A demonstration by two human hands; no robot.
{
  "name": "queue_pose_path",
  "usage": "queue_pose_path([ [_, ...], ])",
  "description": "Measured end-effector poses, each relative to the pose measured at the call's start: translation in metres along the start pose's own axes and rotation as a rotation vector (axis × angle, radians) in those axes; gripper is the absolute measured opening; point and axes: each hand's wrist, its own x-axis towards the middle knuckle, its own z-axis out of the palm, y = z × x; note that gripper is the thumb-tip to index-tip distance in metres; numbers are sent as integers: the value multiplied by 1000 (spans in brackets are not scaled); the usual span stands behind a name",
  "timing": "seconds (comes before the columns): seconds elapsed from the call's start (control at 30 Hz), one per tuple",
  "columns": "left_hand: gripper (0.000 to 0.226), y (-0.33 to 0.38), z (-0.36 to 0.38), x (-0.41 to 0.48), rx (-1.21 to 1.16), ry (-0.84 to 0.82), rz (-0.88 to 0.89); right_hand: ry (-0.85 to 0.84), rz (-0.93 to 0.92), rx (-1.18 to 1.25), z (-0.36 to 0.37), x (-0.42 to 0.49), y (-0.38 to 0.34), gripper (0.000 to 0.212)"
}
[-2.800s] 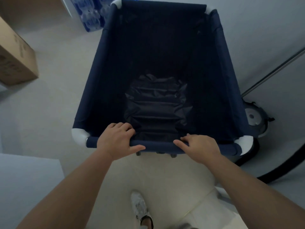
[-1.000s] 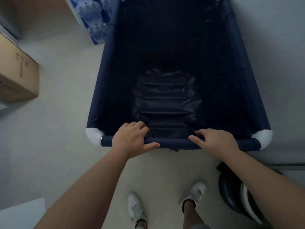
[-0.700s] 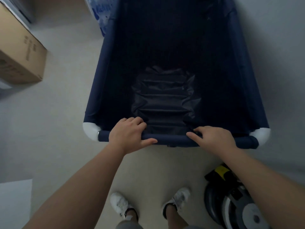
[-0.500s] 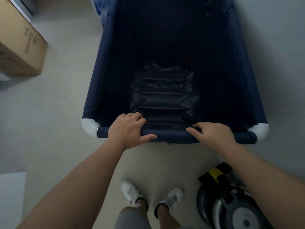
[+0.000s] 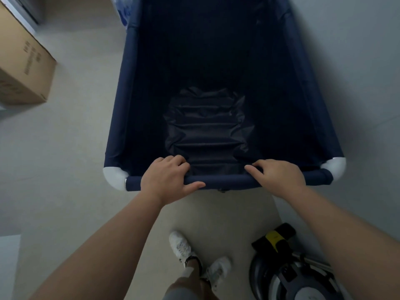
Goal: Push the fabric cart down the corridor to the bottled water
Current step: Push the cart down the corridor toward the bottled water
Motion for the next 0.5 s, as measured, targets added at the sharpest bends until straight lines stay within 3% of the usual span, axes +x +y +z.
queue_pose_path([
  [0.3,78,11,-2,43,-34,-9,-30,-175,50,-16,-27,47,28,61],
  [0.5,81,2,-2,67,-34,-19,-28,-159,73,-30,-34,74,30,53],
])
